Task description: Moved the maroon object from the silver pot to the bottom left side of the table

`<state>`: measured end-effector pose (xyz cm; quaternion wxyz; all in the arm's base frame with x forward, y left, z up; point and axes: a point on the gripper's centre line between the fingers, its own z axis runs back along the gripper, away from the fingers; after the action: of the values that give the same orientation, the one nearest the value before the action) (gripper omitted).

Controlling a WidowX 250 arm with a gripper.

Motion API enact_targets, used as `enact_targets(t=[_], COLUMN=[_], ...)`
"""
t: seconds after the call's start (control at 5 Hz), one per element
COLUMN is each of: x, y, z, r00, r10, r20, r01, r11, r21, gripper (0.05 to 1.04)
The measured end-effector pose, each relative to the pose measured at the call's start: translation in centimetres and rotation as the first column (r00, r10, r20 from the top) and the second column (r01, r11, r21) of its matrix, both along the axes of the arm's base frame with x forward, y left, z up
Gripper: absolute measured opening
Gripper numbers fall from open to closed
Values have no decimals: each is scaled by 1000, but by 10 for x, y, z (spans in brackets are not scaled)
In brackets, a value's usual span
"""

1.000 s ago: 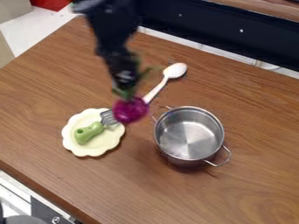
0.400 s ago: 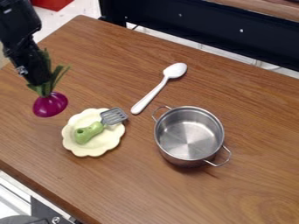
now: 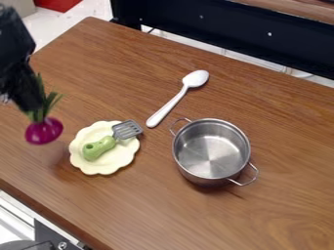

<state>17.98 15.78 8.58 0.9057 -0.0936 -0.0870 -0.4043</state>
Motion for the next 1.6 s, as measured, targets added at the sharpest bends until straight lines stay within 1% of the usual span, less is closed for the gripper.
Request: enact_targets(t=[0.2,0.4,0.6,0.8,1.0,1.2,1.4,1.6], x=[-8,-16,-24,-32,-30,-29,-30,-31], y=[10,18,15,5,-2,-5,-9,-12], z=[-1,-5,-20,-37,-48,-48,-42,-37], r00=[999,999,997,994,992,993,994,994], r10=[-37,-45,-80,-109,-127,-115,-102,-105], r20=[19,16,-1,0,-4,-10,-22,-27], r01=[37,45,80,109,127,115,103,106], r11=[999,999,996,993,988,990,993,994], r21=[18,17,44,54,84,79,53,33], gripper=[71,71,71,71,87,191,419,717])
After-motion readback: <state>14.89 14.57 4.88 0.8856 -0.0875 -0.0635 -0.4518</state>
